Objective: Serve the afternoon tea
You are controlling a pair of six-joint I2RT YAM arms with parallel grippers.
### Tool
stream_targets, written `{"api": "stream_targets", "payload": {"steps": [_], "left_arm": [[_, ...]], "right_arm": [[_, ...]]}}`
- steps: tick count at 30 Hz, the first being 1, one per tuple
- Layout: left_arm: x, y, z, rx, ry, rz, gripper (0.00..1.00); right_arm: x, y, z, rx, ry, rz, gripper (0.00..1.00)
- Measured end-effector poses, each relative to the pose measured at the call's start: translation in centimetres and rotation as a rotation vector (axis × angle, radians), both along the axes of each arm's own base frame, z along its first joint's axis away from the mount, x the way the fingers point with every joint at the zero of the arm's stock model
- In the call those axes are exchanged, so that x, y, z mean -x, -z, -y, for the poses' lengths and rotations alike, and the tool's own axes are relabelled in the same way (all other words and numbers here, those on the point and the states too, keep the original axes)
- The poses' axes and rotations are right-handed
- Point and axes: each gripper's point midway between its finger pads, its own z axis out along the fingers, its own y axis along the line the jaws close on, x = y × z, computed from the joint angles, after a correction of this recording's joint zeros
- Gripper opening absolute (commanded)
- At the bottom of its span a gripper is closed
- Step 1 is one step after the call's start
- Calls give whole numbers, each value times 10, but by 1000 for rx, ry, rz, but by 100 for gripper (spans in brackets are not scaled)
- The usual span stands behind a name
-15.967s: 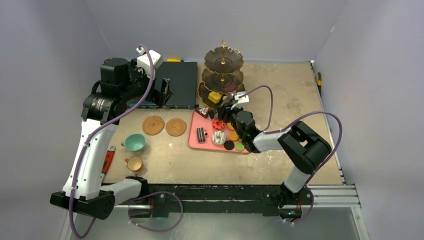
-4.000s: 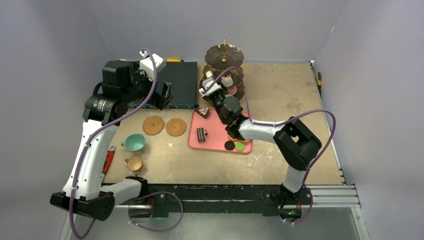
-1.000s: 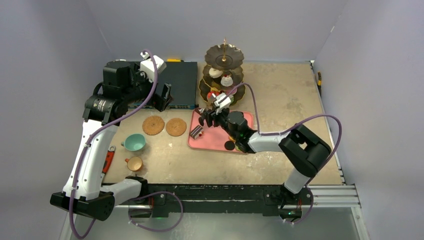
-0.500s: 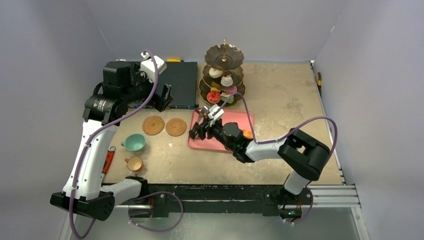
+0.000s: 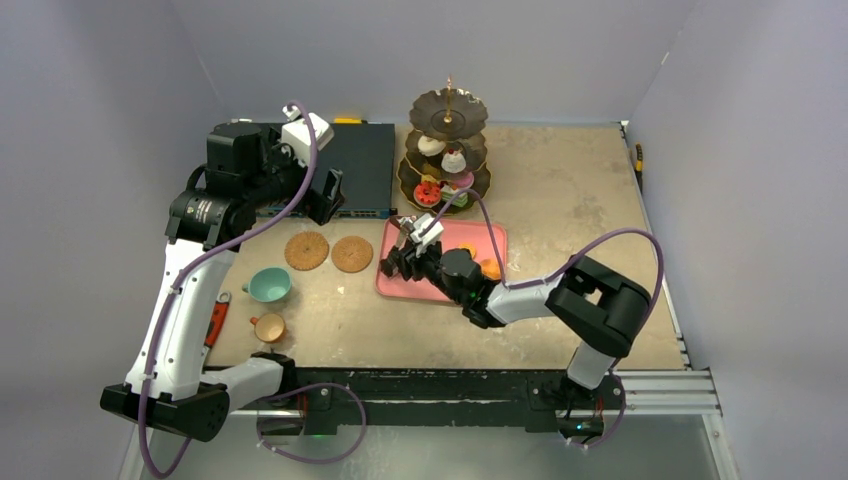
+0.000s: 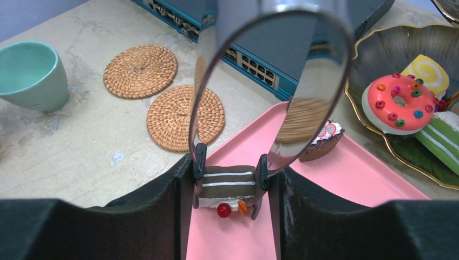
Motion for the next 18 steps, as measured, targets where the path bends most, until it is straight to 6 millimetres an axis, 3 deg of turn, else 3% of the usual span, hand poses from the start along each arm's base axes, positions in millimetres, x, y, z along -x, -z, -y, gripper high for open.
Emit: {"api": "stream_targets", "payload": {"steps": [5,10,14,18], "left_arm": [[0,0,0,0,0,0,99],[0,0,0,0,0,0,99],[0,0,0,0,0,0,99],[0,0,0,0,0,0,99]], "right_arm": [[-2,-10,7,5,26,12,46],[-16,-72,27,-87,80,91,46],[-49,-124,64,-164,186,171,45],[-79,-148,102,-180,292,218,45]]}}
